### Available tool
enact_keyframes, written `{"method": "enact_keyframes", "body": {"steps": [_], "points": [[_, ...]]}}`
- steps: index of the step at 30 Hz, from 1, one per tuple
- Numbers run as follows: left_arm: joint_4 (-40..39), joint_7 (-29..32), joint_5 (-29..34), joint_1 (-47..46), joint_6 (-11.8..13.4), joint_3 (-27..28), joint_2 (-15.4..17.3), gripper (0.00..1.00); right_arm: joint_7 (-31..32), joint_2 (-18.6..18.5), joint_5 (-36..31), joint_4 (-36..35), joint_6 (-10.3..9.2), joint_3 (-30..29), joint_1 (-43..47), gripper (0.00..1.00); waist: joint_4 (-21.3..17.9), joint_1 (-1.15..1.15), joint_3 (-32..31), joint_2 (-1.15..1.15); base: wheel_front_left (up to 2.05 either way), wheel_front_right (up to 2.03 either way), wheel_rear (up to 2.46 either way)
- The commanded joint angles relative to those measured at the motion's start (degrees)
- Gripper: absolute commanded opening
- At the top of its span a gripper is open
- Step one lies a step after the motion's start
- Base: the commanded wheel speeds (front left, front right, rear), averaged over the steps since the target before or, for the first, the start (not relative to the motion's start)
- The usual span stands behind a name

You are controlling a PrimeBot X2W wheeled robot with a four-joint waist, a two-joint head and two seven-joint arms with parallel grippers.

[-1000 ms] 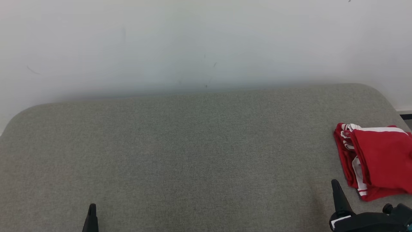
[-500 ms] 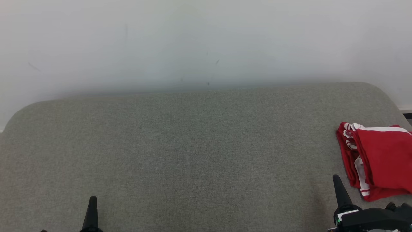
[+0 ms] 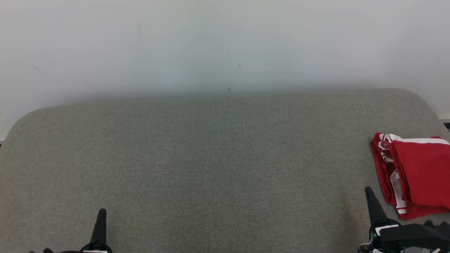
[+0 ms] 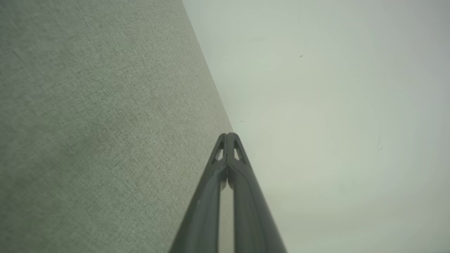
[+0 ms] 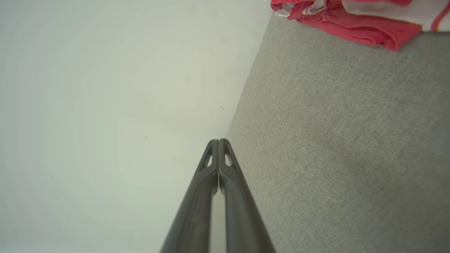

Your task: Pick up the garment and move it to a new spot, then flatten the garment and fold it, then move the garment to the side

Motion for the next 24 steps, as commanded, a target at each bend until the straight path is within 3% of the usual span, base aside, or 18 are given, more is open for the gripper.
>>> {"method": "enact_keyframes", "body": {"steps": [1,24], "points": [[-0.24,0.48,-1.86,-1.37,-0.29,0.21,0.36,0.0,0.43,0.17,1.61,-0.77,0.03,-0.35,-0.93,0.0,0.07,0.0,0.09,-0.01,0.0,0.0,0.0],[-0.02,2.99,-11.63,-2.99,-0.49,0.59,0.43,0.0,2.7,0.64,11.32,-1.21,0.04,-1.62,-1.81,0.0,0.79,0.0,0.95,-0.01,0.0,0.0,0.0]]}}
